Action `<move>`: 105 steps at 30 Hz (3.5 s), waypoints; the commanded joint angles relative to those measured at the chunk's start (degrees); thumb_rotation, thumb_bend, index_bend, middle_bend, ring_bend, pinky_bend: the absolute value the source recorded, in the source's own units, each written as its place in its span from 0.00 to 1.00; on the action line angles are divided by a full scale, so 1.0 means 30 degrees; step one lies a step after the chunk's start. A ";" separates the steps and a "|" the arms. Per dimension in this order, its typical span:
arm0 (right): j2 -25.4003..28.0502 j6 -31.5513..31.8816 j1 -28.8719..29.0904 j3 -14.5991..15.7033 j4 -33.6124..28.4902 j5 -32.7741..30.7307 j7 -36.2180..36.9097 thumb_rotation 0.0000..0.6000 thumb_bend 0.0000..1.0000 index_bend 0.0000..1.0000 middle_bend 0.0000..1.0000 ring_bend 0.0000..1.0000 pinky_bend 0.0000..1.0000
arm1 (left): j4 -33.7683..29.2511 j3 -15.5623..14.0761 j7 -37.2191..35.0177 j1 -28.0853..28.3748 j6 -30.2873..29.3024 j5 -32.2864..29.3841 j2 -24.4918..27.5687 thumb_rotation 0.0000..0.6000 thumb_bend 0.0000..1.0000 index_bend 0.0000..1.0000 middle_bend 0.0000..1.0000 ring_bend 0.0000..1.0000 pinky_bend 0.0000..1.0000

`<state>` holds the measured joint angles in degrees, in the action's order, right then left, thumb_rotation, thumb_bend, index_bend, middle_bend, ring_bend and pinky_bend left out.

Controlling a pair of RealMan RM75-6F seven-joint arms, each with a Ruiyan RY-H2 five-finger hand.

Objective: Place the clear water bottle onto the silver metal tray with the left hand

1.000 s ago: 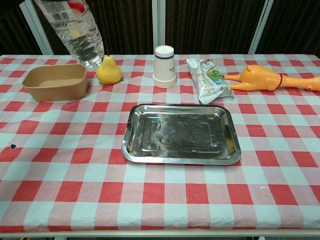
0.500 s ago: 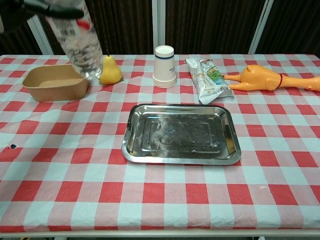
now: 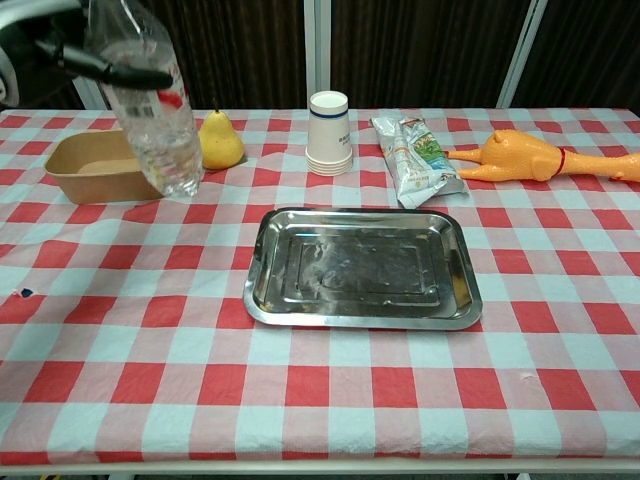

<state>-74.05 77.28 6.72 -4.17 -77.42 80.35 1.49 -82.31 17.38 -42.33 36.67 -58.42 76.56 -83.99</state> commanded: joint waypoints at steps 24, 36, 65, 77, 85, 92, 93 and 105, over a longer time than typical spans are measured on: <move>0.0046 -0.0233 0.0053 -0.0126 0.0237 -0.0227 0.0331 1.00 0.10 0.00 0.00 0.00 0.00 | 0.2013 0.0558 -0.0388 0.1758 0.1988 -0.1053 -0.0347 1.00 0.23 0.59 0.62 0.52 0.51; -0.0049 -0.0174 0.0030 -0.0055 0.0150 -0.0197 -0.0073 1.00 0.10 0.00 0.00 0.00 0.00 | 0.1015 0.0762 -0.0508 0.2963 0.1999 -0.0172 -0.1236 1.00 0.23 0.59 0.62 0.52 0.51; -0.0012 -0.0284 0.0042 -0.0093 0.0386 -0.0231 0.0386 1.00 0.10 0.00 0.00 0.00 0.00 | 0.0517 0.0211 -0.0069 0.2830 0.1802 -0.1290 -0.2851 1.00 0.23 0.59 0.62 0.52 0.51; 0.0019 -0.0548 0.0098 -0.0125 0.0494 -0.0375 0.0660 1.00 0.10 0.00 0.00 0.00 0.00 | 0.1752 -0.0206 0.0004 0.2784 0.1585 -0.1383 -0.5219 1.00 0.23 0.59 0.62 0.52 0.51; 0.0024 -0.0869 0.0191 -0.0183 0.0580 -0.0582 0.0796 1.00 0.10 0.00 0.00 0.00 0.00 | 0.3263 -0.0750 0.0812 0.2430 0.0236 -0.0586 -0.6753 1.00 0.23 0.59 0.62 0.52 0.51; 0.0011 -0.0976 0.0218 -0.0197 0.0603 -0.0676 0.0769 1.00 0.10 0.00 0.00 0.00 0.00 | 0.3478 -0.0912 0.0550 0.2318 0.0426 -0.0365 -0.6988 1.00 0.23 0.59 0.62 0.52 0.51; 0.0008 -0.0984 0.0218 -0.0190 0.0612 -0.0674 0.0780 1.00 0.10 0.00 0.00 0.00 0.00 | 0.3440 -0.0915 0.0506 0.2313 0.0490 -0.0366 -0.6984 1.00 0.23 0.59 0.62 0.52 0.51; 0.0013 -0.1135 0.0264 -0.0253 0.0668 -0.0828 0.0844 1.00 0.10 0.00 0.00 0.00 0.00 | 0.3624 -0.1167 0.0690 0.2309 0.0730 -0.0013 -0.7453 1.00 0.23 0.59 0.62 0.52 0.50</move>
<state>-74.00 73.87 7.51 -4.93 -75.41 77.85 4.02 -71.48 13.92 -40.30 43.57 -56.28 76.47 -106.29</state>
